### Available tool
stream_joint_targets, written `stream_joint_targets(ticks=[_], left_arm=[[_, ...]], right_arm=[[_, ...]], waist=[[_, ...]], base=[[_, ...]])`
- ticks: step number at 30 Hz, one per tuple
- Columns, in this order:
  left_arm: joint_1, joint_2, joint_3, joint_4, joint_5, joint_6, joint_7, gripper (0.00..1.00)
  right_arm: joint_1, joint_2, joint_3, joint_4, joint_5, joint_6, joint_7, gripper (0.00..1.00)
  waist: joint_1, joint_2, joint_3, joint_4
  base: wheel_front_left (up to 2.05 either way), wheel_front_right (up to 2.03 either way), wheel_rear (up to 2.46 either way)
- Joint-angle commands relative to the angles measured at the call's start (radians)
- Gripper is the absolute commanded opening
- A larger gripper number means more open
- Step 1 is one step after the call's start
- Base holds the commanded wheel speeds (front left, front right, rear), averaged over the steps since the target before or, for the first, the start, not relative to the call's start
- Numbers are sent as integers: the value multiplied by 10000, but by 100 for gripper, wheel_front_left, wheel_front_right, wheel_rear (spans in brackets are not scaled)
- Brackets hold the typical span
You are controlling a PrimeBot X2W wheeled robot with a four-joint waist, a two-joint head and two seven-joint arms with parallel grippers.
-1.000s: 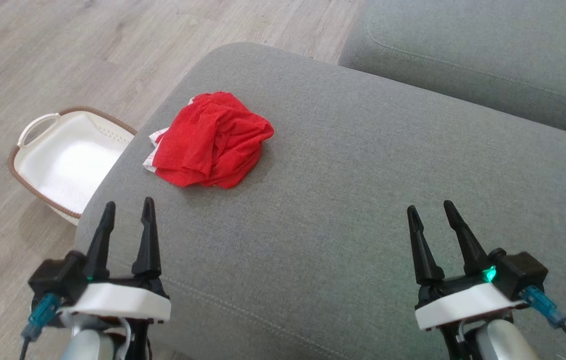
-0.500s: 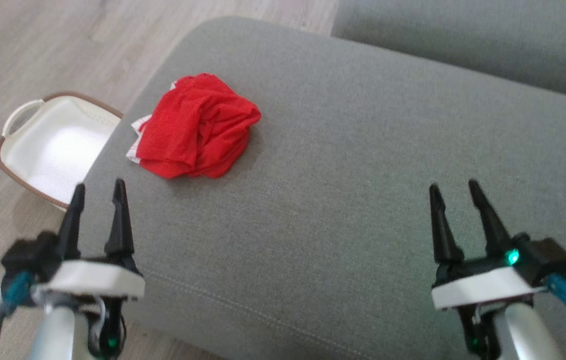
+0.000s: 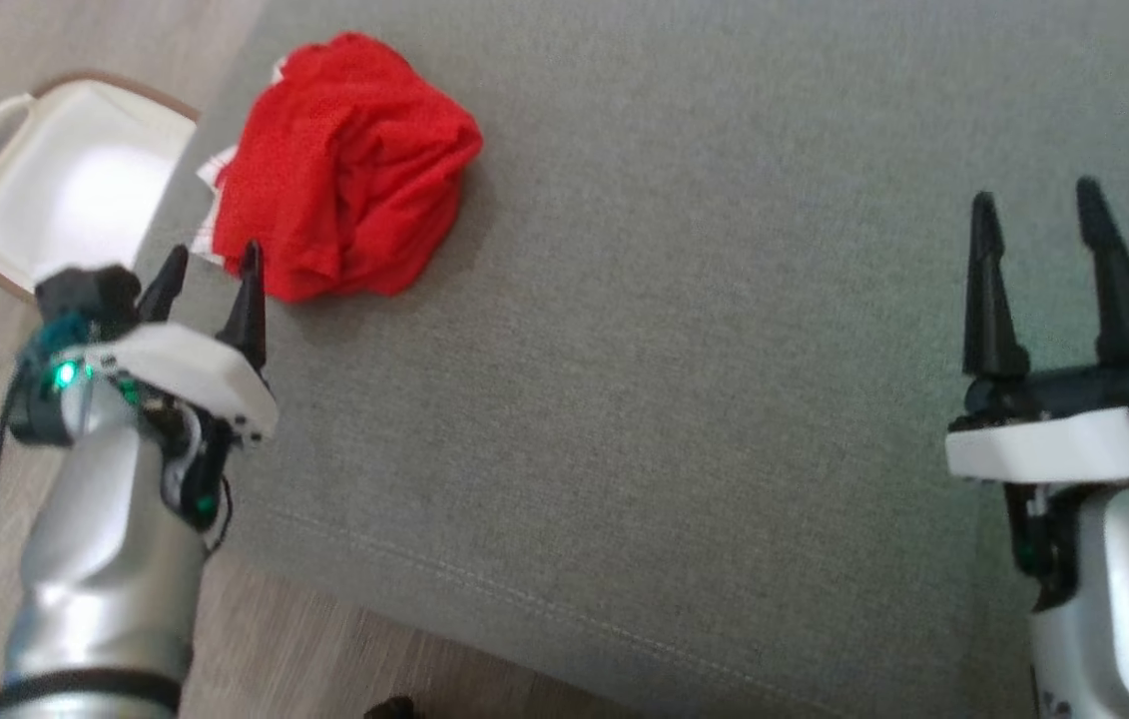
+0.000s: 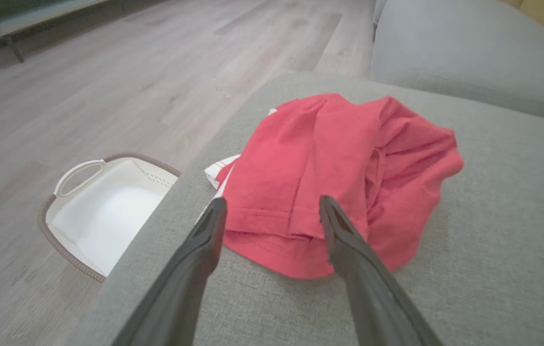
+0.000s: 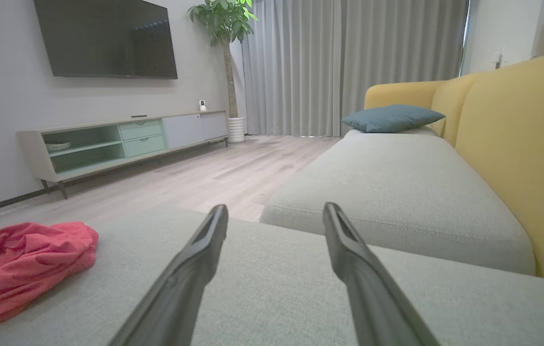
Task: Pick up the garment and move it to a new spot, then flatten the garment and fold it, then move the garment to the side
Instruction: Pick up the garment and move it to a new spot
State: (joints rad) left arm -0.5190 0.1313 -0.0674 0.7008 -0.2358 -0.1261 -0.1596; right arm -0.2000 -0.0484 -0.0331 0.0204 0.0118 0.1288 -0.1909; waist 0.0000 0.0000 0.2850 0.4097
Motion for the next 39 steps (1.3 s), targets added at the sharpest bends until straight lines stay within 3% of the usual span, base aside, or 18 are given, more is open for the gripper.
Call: stream_joint_targets(ticks=[1, 14, 15, 16, 17, 22, 27, 34, 39], left_arm=[[-855, 638, 88, 396, -183, -39, 158, 100], [-3255, 1280, -1088, 3926, -1526, -44, 892, 100], [-3329, 1273, -1217, 4039, -1631, -45, 972, 78], [-3389, 1291, -1328, 4107, -1733, -45, 964, 9], [-3426, 1321, -1413, 4168, -1835, -45, 924, 0], [-3528, 1633, -1766, 4193, -2104, -45, -93, 0], [-3647, 2180, -1479, 3488, -2010, 80, -994, 0], [-2796, 2670, -579, -1306, -783, 495, -1018, 0], [-2427, 2722, -946, -3151, 115, 451, -1019, 0]], right_arm=[[-345, -18, 174, -660, -164, 19, 192, 100], [-460, -18, 87, -1702, -576, 19, 794, 100], [-467, -18, 74, -1724, -582, 19, 803, 100], [-475, -18, 61, -1735, -580, 19, 806, 100], [-483, -18, 48, -1731, -573, 19, 798, 100], [-460, -18, 60, -1473, -367, 19, 601, 100], [-367, -18, 338, -913, 109, 19, 200, 100], [-165, -18, 629, -118, 894, 19, -329, 100], [-56, -18, 738, 312, 1312, 19, -562, 100]], waist=[[0, 0, 682, -189], [0, 0, 1740, -756], [0, 0, 1756, -775], [0, 0, 1763, -796], [0, 0, 1753, -820], [0, 0, 1398, -975], [0, 0, 668, -1332], [0, 0, -262, -2011], [0, 0, -774, -2536]], base=[[0, 0, 0], [0, 0, 0], [0, 0, 0], [0, 0, 0], [0, 0, 0], [0, 0, 0], [0, 0, 0], [0, 0, 0], [0, 0, 0]])
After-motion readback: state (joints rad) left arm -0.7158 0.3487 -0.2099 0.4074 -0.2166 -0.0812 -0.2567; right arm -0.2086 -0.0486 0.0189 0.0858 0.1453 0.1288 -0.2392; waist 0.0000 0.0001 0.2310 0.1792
